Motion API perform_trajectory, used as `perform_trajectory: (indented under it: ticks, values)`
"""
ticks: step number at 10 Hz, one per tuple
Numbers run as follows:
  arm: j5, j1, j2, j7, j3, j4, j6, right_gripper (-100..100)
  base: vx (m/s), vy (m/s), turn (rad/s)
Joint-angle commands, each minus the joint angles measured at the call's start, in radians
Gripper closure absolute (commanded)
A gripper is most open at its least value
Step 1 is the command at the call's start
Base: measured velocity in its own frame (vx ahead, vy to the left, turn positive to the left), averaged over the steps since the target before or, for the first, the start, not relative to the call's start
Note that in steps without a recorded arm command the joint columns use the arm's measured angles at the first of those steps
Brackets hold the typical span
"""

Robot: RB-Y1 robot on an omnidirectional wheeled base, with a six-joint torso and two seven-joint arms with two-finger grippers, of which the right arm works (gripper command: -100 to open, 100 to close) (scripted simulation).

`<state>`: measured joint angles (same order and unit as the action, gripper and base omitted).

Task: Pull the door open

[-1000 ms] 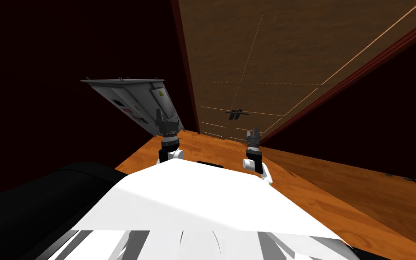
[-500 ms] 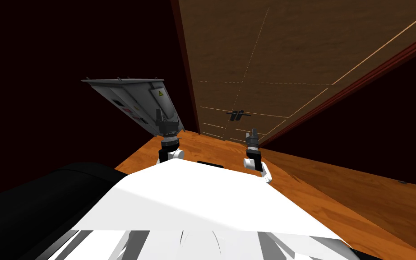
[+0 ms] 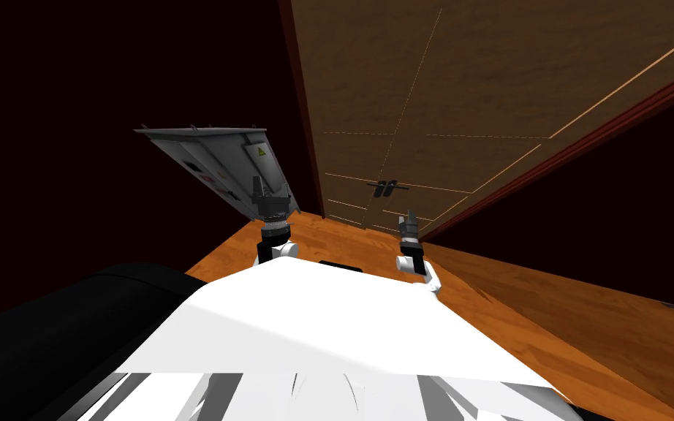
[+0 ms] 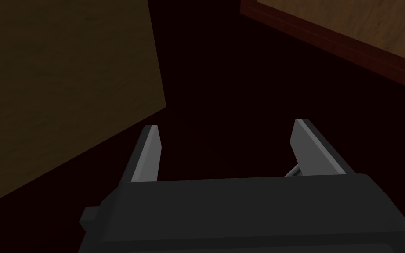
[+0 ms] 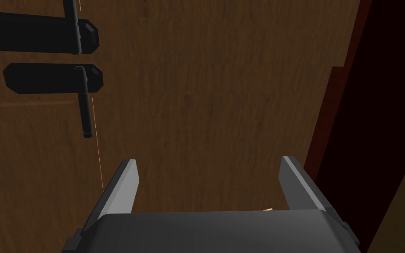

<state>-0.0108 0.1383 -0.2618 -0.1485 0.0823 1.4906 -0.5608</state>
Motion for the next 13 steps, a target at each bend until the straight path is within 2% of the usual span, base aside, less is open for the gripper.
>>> perform_trajectory:
  ticks: [1,2,3,4,6,7,9,10,11,12,13]
  values:
    - [-0.003,-0.022,-0.018,-0.019,0.004,-0.05,-0.01,-100,0.086,-0.008,0.066]
    - [-0.003,-0.022,-0.018,-0.019,0.004,-0.066,-0.01,-100,0.061,-0.012,0.022]
    - [-0.006,-0.04,-0.031,-0.031,0.007,-0.098,-0.013,-100,0.064,-0.015,0.038]
    - [-0.006,-0.04,-0.031,-0.031,0.007,-0.108,-0.013,-100,0.05,-0.01,0.024]
    - [-0.011,-0.076,-0.057,-0.055,0.014,-0.176,-0.021,-100,0.061,-0.016,0.055]
    - [-0.011,-0.076,-0.057,-0.055,0.014,-0.191,-0.021,-100,0.06,-0.018,0.023]
    - [-0.015,-0.111,-0.083,-0.079,0.02,-0.257,-0.028,-100,0.069,-0.008,0.043]
    - [-0.015,-0.111,-0.083,-0.079,0.02,-0.274,-0.028,-100,0.06,-0.012,0.033]
    - [-0.018,-0.129,-0.095,-0.091,0.023,-0.304,-0.032,-100,0.059,-0.014,0.036]
    - [-0.018,-0.129,-0.095,-0.091,0.023,-0.315,-0.032,-100,0.046,-0.009,0.024]
    - [-0.02,-0.146,-0.108,-0.103,0.026,-0.347,-0.035,-100,0.049,-0.008,0.033]
